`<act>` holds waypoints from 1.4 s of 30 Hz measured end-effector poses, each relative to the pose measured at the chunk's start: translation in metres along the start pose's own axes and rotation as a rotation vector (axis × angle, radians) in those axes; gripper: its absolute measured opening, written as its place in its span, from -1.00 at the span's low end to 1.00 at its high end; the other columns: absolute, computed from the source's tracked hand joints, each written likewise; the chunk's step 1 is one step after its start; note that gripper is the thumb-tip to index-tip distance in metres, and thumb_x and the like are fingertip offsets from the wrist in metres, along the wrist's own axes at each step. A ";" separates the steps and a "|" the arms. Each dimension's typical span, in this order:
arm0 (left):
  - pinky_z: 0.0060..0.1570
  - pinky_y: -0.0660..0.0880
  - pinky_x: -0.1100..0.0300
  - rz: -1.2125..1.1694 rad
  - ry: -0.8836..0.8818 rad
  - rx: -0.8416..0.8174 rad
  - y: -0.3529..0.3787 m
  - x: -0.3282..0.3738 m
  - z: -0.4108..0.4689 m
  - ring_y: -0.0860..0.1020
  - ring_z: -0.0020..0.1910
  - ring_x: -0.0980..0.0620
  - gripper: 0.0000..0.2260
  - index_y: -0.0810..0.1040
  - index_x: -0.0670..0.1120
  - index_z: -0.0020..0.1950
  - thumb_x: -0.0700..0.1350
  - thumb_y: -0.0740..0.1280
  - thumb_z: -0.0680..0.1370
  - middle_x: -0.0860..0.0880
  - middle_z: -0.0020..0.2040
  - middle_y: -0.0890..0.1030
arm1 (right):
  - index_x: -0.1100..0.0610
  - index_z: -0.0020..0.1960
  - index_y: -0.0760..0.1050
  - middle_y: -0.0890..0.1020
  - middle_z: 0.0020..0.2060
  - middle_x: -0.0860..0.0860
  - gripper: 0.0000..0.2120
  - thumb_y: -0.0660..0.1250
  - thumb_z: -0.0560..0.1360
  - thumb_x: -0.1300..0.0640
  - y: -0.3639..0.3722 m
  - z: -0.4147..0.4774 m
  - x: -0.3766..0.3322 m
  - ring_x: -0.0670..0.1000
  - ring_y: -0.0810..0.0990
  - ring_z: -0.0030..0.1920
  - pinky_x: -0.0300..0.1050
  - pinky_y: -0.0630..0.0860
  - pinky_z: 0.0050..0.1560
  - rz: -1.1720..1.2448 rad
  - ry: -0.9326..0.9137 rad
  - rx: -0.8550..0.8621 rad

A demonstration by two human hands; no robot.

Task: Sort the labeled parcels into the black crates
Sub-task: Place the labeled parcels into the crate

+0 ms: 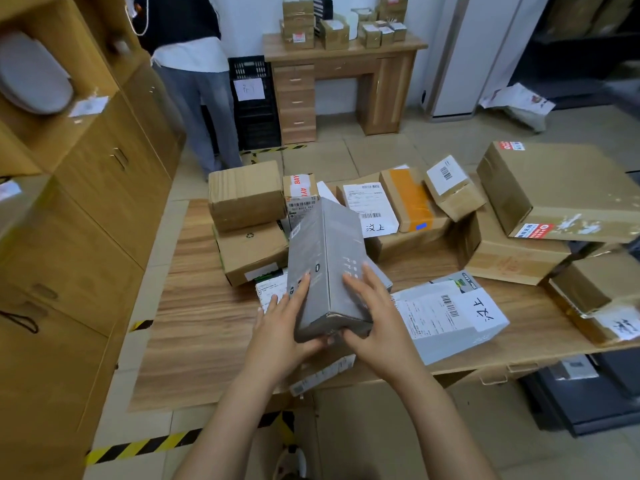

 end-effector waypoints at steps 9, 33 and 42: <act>0.26 0.41 0.13 -0.084 0.203 -0.014 -0.029 -0.006 0.001 0.10 0.42 0.20 -0.05 -0.17 0.52 0.39 0.00 0.52 0.41 0.39 0.45 -0.14 | -0.24 0.50 0.11 0.38 0.27 -0.36 -0.17 0.48 0.43 0.20 0.026 0.002 0.004 -0.48 0.38 0.19 -0.51 0.43 0.05 0.188 0.148 -0.028; 0.28 0.35 0.36 -0.405 0.086 0.006 -0.032 -0.039 0.000 0.17 0.41 0.26 -0.15 0.15 0.34 0.40 0.11 0.59 0.27 0.36 0.43 0.08 | -0.48 0.39 0.15 0.06 0.51 -0.34 -0.24 0.40 0.50 0.18 0.038 0.012 -0.010 -0.20 -0.07 0.52 0.04 0.07 0.54 -0.186 -0.051 -0.093; 0.31 0.44 0.10 -0.450 -0.041 -0.050 -0.006 -0.050 -0.006 0.29 0.36 0.28 0.03 -0.11 0.43 0.47 -0.09 0.58 0.36 0.51 0.30 0.22 | -0.23 0.45 0.25 -0.02 0.56 -0.14 -0.33 0.41 0.48 0.21 0.036 0.009 0.009 -0.06 0.01 0.53 0.00 0.18 0.48 -0.181 0.155 -0.075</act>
Point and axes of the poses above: each hand's wrist, its own z-axis towards the middle knuckle, its own y-axis out of the palm, x = y × z, the point moved 8 cm from there along z, towards the middle knuckle
